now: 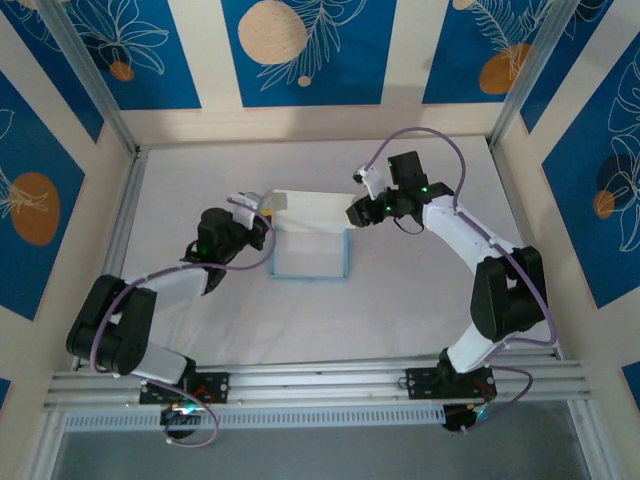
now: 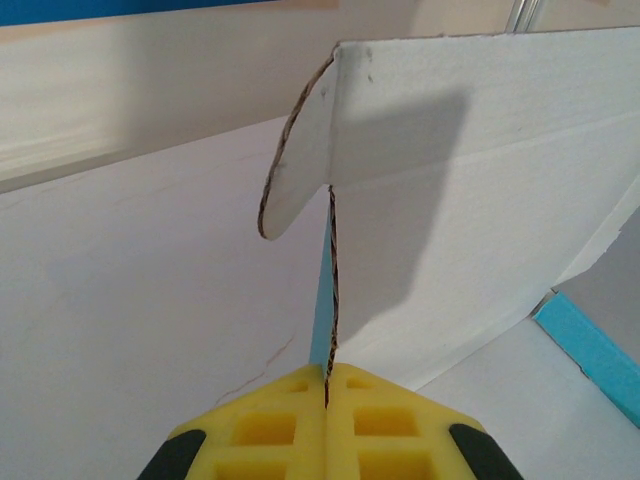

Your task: Fold the paper box

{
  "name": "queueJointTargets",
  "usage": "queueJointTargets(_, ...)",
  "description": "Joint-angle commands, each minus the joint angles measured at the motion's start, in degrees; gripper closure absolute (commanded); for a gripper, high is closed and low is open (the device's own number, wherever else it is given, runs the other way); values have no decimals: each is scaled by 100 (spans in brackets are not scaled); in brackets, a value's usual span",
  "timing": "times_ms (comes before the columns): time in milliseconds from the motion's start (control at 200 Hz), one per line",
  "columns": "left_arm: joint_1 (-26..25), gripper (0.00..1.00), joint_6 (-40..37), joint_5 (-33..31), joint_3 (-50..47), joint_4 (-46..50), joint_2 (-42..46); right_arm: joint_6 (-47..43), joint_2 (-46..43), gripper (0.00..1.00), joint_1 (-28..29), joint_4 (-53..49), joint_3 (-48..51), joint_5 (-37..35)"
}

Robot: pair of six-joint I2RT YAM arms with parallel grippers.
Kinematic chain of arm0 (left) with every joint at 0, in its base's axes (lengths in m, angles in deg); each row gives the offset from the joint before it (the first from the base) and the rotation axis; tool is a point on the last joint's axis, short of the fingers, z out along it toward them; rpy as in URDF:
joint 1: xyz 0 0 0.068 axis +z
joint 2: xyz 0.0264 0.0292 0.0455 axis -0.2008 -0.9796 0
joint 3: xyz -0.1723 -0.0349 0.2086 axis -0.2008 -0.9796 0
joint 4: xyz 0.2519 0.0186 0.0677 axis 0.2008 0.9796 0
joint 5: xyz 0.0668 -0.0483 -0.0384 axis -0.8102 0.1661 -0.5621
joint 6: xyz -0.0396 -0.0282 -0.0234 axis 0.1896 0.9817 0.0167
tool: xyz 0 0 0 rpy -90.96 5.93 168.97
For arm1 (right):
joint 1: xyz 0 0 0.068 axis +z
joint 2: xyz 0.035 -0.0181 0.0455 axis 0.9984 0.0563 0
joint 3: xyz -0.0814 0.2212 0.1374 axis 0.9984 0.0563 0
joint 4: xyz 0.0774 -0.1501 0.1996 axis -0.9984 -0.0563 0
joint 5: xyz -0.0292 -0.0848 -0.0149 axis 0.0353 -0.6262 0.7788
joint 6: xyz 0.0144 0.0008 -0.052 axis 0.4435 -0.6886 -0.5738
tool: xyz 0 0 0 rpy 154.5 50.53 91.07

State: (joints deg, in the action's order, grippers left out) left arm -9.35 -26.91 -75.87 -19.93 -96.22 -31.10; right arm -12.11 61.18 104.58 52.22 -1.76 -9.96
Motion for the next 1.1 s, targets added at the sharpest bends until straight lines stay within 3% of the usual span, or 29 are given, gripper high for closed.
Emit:
queueJointTargets(0, -69, 100, -23, -50, -82, -269, 36, 143, -32, 49, -92, -111, -193, 529)
queueJointTargets(120, -69, 100, 34, -95, -110, -349, -10, 314, 143, 55, -130, -316, -380, 581)
queueJointTargets(215, -69, 100, 127, -137, -156, -484, -44, 507, 209, 66, -53, -396, -417, 500)
queueJointTargets(450, -204, 100, 531, -241, -330, -936, -258, 1638, 3, 73, 202, 175, 34, -15)
queueJointTargets(595, -302, 100, 661, -350, -403, -1092, -302, 2143, -167, 85, 442, 721, 410, -537)
queueJointTargets(740, -382, 100, 722, -541, -515, -1255, -340, 2243, -419, 82, 942, 1340, 866, -1609)
queueJointTargets(800, -405, 100, 741, -641, -612, -1452, -375, 2353, -541, 77, 1085, 1567, 1026, -1939)
queueJointTargets(985, -428, 100, 591, -821, -875, -2054, -471, 2208, -1083, 59, 970, 1575, 1137, -1707)
queueJointTargets(1095, -419, 100, 488, -823, -1003, -2491, -642, 1940, -1416, 55, 871, 957, 804, -1535)
